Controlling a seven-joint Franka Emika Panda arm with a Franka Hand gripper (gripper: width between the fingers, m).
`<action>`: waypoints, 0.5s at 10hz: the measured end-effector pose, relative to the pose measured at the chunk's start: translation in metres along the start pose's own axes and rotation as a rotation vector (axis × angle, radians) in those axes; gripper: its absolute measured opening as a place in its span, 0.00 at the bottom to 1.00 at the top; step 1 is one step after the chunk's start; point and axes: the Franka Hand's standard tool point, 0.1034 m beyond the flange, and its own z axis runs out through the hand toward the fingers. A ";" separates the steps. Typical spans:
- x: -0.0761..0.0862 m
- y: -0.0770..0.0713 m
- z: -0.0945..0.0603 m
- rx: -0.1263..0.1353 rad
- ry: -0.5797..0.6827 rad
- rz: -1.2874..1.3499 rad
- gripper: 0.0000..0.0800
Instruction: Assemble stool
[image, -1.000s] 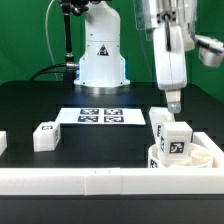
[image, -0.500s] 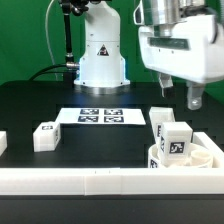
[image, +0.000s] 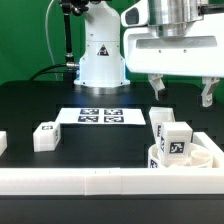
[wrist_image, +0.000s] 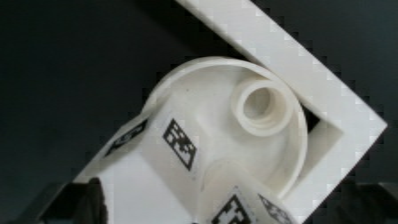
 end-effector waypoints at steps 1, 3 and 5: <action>0.000 0.000 0.000 -0.002 0.000 -0.052 0.81; 0.000 -0.003 -0.003 -0.029 0.005 -0.335 0.81; -0.001 -0.005 -0.004 -0.031 -0.003 -0.499 0.81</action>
Offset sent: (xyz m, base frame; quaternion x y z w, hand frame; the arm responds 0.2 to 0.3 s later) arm 0.0102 0.0186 0.0054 -0.0052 -0.0443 -0.2680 0.9624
